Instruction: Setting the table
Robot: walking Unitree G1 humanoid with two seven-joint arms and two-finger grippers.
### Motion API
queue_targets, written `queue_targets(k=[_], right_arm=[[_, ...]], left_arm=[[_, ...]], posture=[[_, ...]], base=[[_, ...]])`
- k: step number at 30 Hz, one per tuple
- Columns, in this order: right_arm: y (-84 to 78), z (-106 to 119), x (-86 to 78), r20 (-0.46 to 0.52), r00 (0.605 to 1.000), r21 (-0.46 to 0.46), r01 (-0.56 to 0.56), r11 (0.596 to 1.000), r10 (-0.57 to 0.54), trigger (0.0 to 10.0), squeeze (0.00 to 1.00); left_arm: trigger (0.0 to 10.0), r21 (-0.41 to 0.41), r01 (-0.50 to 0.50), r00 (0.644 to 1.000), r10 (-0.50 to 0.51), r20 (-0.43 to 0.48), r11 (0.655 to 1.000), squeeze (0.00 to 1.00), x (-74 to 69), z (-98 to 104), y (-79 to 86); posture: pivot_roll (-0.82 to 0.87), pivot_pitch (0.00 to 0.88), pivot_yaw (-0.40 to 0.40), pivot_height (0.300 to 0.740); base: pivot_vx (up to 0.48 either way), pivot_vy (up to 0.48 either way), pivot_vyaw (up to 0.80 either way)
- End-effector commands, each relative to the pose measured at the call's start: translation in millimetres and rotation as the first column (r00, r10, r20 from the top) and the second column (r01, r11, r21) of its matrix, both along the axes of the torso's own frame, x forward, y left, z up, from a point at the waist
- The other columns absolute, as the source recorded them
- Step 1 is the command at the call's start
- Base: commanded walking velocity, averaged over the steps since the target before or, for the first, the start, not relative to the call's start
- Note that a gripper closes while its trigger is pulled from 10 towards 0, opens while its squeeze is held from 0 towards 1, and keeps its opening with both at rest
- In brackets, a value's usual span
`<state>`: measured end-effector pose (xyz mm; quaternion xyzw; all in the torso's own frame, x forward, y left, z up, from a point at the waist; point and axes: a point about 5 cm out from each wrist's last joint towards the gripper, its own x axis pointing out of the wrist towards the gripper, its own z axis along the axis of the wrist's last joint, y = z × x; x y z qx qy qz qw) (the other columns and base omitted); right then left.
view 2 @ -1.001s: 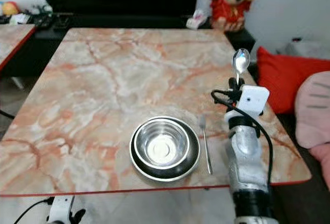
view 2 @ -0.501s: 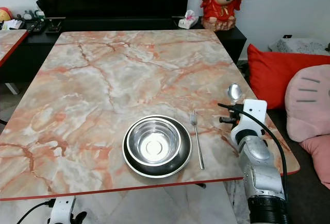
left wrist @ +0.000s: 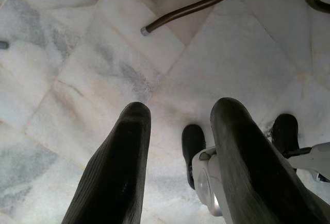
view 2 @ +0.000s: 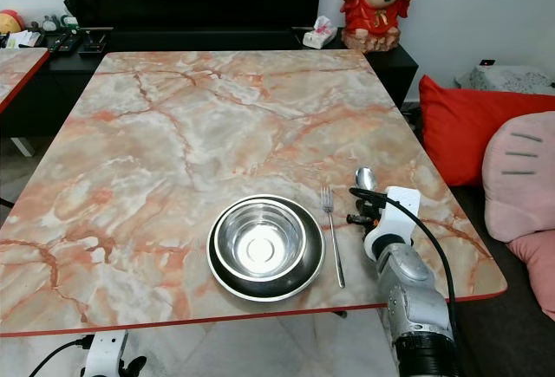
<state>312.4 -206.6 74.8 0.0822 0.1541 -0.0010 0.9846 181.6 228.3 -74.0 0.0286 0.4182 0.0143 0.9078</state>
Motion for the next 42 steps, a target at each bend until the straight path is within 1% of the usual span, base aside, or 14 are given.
queue_targets(k=[1,8,12,18,30,42], right_arm=[[7.2,1.0,3.1,0.017,0.999,-0.003,-0.039,0.999,0.039,10.0,0.00],[9.8,-5.7,-0.2,-0.001,0.999,-0.021,-0.049,0.999,0.049,10.0,0.00],[8.3,-9.6,-1.8,-0.015,0.998,-0.075,-0.060,0.995,0.059,10.0,0.00],[7.4,-12.7,-2.5,-0.025,0.998,-0.078,-0.055,0.995,0.054,10.0,0.00],[11.0,-23.8,-6.4,-0.065,0.997,-0.076,-0.053,0.996,0.048,10.0,0.00],[8.2,-25.0,-6.8,-0.078,0.996,-0.082,-0.040,0.996,0.034,10.0,0.00]], left_arm=[[10.0,-0.003,-0.009,1.000,0.009,-0.014,1.000,0.00,-3.2,-2.0,-0.8],[10.0,-0.006,-0.012,1.000,0.012,-0.006,1.000,0.00,-1.8,-1.5,-1.8],[10.0,-0.007,-0.011,1.000,0.011,-0.002,1.000,0.00,-1.2,-1.1,-1.9],[10.0,-0.008,-0.014,1.000,0.014,-0.001,1.000,0.00,-0.5,-0.9,-2.0],[10.0,-0.007,-0.013,1.000,0.013,0.003,1.000,0.00,0.1,-0.1,-0.5],[10.0,-0.009,-0.008,1.000,0.008,0.006,1.000,0.00,1.2,0.5,-0.5]], posture=[[0.05,0.027,-0.044,0.740],[0.05,0.037,-0.045,0.740],[0.05,0.038,-0.045,0.740],[0.05,0.041,-0.046,0.740],[0.06,0.050,-0.041,0.740],[0.05,0.053,-0.038,0.740]], base=[[0.000,0.000,0.00],[0.000,0.000,0.00],[0.000,0.000,0.00],[0.000,0.000,0.00],[0.000,0.000,0.00],[0.000,0.000,0.00]])
